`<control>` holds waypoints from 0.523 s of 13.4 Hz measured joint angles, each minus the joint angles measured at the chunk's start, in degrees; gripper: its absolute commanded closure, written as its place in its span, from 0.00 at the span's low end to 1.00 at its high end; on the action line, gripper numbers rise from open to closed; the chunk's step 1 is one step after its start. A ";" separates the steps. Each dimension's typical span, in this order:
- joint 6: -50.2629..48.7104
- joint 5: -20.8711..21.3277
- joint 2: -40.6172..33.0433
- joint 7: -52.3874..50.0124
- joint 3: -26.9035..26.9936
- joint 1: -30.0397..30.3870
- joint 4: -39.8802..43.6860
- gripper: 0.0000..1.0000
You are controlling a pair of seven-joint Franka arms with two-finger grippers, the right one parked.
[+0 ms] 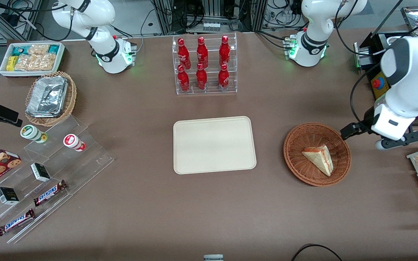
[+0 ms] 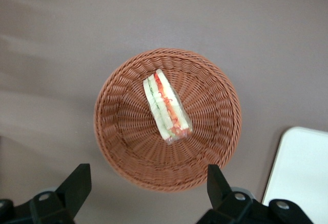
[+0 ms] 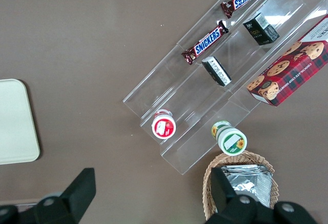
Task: Place sandwich from basket to tray
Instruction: 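Move the left gripper over the wrapped sandwich in the wicker basket, then lower the left gripper and close it on the wrapped sandwich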
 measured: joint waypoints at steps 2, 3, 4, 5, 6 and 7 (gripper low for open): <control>7.19 -0.01 0.02 -5.89 -0.09 -0.01 -5.69 0.00; 11.37 -0.02 0.04 -9.42 -0.22 -0.02 -8.57 0.00; 15.05 -0.02 0.11 -13.27 -0.66 -0.03 -11.19 0.00; 17.44 -0.02 0.36 -16.96 -1.35 -0.06 -13.08 0.00; 18.72 -0.02 0.81 -19.61 -1.82 -0.12 -14.00 0.00; 19.62 -0.02 1.47 -21.43 -2.00 -0.19 -14.35 0.00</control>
